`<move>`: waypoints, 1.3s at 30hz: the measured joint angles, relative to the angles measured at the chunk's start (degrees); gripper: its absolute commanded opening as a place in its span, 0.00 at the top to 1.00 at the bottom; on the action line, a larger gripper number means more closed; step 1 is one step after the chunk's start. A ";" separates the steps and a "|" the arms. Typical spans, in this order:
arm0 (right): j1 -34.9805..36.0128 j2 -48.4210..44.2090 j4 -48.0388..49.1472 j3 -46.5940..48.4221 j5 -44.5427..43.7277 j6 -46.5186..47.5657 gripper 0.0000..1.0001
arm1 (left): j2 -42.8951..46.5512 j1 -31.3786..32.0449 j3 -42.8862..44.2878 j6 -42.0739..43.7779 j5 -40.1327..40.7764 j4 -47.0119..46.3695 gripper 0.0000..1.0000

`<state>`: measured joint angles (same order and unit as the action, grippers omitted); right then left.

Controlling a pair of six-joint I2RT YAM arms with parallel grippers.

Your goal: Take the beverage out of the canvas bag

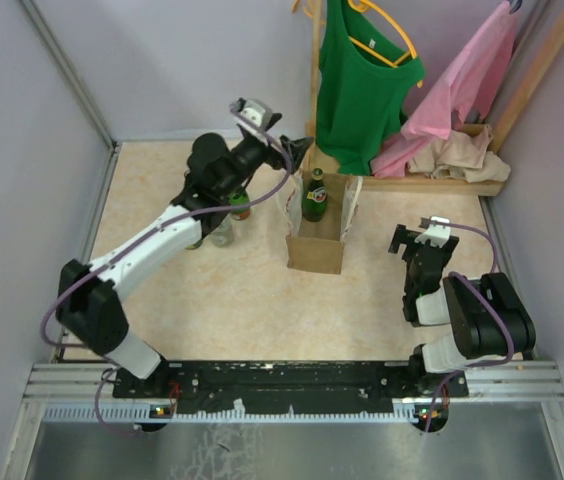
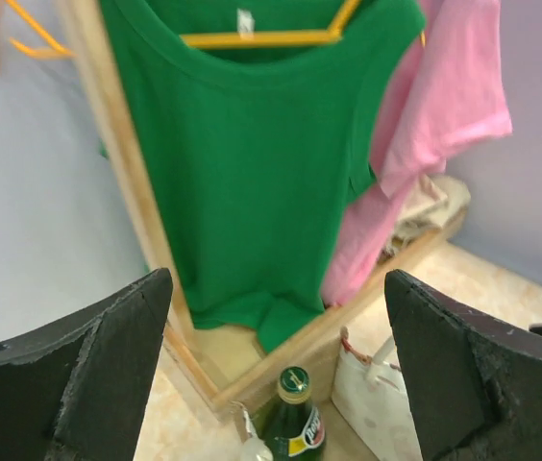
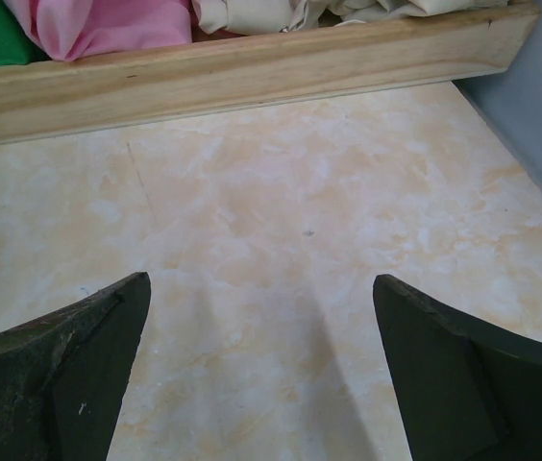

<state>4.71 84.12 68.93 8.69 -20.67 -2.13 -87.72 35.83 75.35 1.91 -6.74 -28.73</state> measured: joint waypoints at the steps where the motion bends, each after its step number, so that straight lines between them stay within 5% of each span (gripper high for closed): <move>1: 0.00 0.00 0.00 0.00 0.00 -0.02 0.01 | -2.56 0.20 1.84 -0.13 -1.18 1.40 0.05; 14: 0.00 0.00 0.00 0.00 0.00 -0.02 0.01 | -26.64 3.17 24.24 -0.63 -5.97 16.79 0.13; 23: 0.00 0.00 0.00 0.00 0.00 -0.02 0.01 | -28.65 4.70 25.05 -0.61 -2.73 19.34 0.34; 39: 0.00 0.00 0.00 0.00 0.00 -0.02 0.01 | -31.54 4.81 23.61 -2.14 5.22 19.96 0.29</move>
<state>4.71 84.12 68.93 8.69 -20.67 -2.15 -119.26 40.64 98.96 -0.23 -1.52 -8.78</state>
